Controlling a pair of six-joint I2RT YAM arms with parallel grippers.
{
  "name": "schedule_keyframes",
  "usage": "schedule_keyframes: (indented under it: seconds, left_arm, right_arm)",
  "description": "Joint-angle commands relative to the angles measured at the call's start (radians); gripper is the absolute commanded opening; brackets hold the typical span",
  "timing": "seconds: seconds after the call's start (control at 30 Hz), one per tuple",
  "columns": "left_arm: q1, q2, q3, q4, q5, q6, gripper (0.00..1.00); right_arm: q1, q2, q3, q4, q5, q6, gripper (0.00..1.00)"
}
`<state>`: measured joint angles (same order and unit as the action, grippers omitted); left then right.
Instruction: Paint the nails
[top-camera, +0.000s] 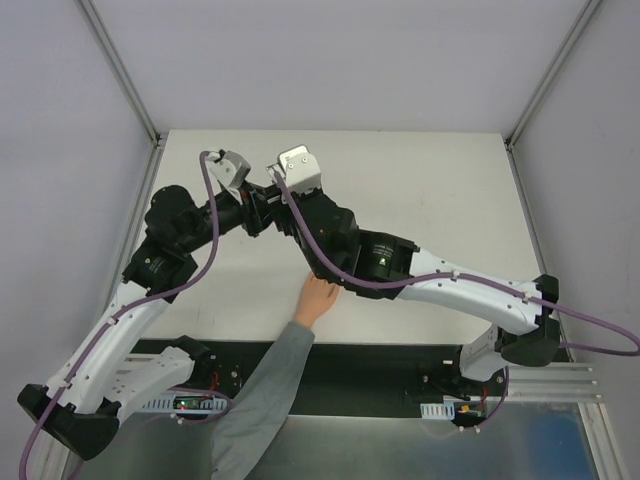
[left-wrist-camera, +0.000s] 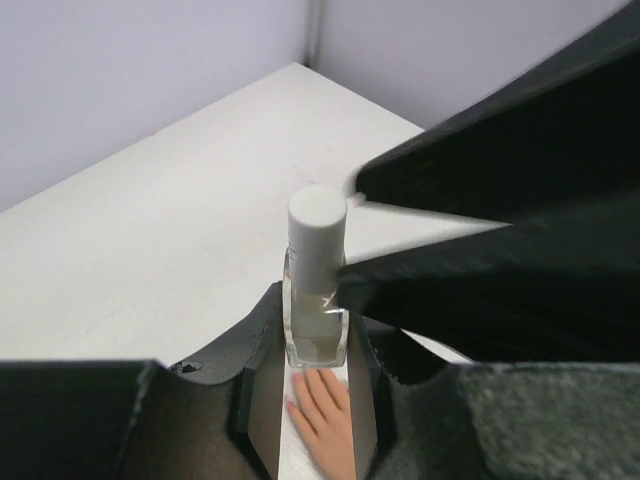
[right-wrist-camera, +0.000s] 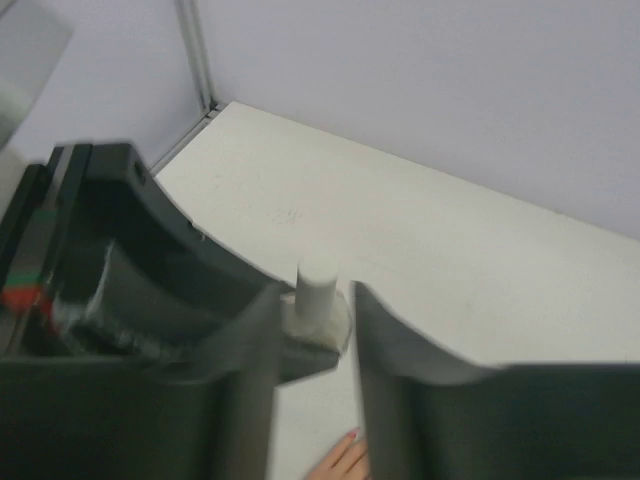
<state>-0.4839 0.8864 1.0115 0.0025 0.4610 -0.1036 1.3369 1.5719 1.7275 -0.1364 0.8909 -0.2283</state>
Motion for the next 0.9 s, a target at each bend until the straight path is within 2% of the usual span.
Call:
schedule_keyframes:
  seconds: [0.0,0.03,0.07,0.1,0.13,0.17,0.2,0.23,0.27,0.33,0.43,0.53,0.73,0.87]
  left_arm:
    - [0.034,-0.053,-0.016,0.096,-0.018,-0.038,0.0]
    - [0.034,-0.064,-0.013,0.079,0.095,-0.042,0.0]
    - [0.034,-0.067,-0.011,0.073,0.166,-0.047,0.0]
    - [0.034,-0.072,-0.01,0.067,0.224,-0.047,0.0]
    - [0.034,-0.079,-0.01,0.06,0.282,-0.05,0.0]
    - [0.036,-0.087,-0.014,0.06,0.398,-0.051,0.0]
    - [0.036,-0.104,-0.028,0.063,0.451,-0.048,0.0]
    - [0.036,-0.109,-0.036,0.068,0.514,-0.053,0.0]
    - [0.036,-0.11,-0.037,0.076,0.616,-0.054,0.0]
    - [0.034,-0.106,-0.04,0.08,0.704,-0.087,0.0]
    - [0.034,-0.101,-0.036,0.106,0.826,-0.14,0.0]
    - [0.034,-0.107,-0.025,0.126,0.898,-0.168,0.0]
    - [0.034,-0.113,-0.008,0.163,0.953,-0.212,0.0]
    - [0.034,-0.115,-0.01,0.188,0.967,-0.235,0.0]
  right_arm:
    - [0.036,-0.085,0.015,-0.091,-0.156,-0.188,0.54]
    - [0.016,-0.128,0.009,-0.132,-0.296,-0.201,0.59]
    - [0.001,-0.15,0.001,-0.159,-0.379,-0.207,0.69]
    - [-0.017,-0.176,-0.003,-0.189,-0.468,-0.206,0.72]
    - [-0.065,-0.199,-0.012,-0.234,-0.66,-0.194,0.73]
    - [-0.094,-0.248,-0.023,-0.247,-0.766,-0.184,0.76]
    - [-0.128,-0.271,-0.049,-0.256,-0.884,-0.175,0.78]
    - [-0.206,-0.286,-0.058,-0.27,-1.175,-0.166,0.79]
    - [-0.237,-0.317,-0.071,-0.27,-1.289,-0.167,0.8]
    - [-0.298,-0.332,-0.089,-0.29,-1.52,-0.201,0.82]
    - [-0.352,-0.326,-0.077,-0.312,-1.724,-0.221,0.82]
    - [-0.386,-0.302,-0.054,-0.293,-1.838,-0.203,0.78]
    - [-0.418,-0.228,-0.043,-0.119,-2.009,-0.063,0.65]
    - [-0.42,-0.171,-0.006,-0.088,-2.046,-0.016,0.57]
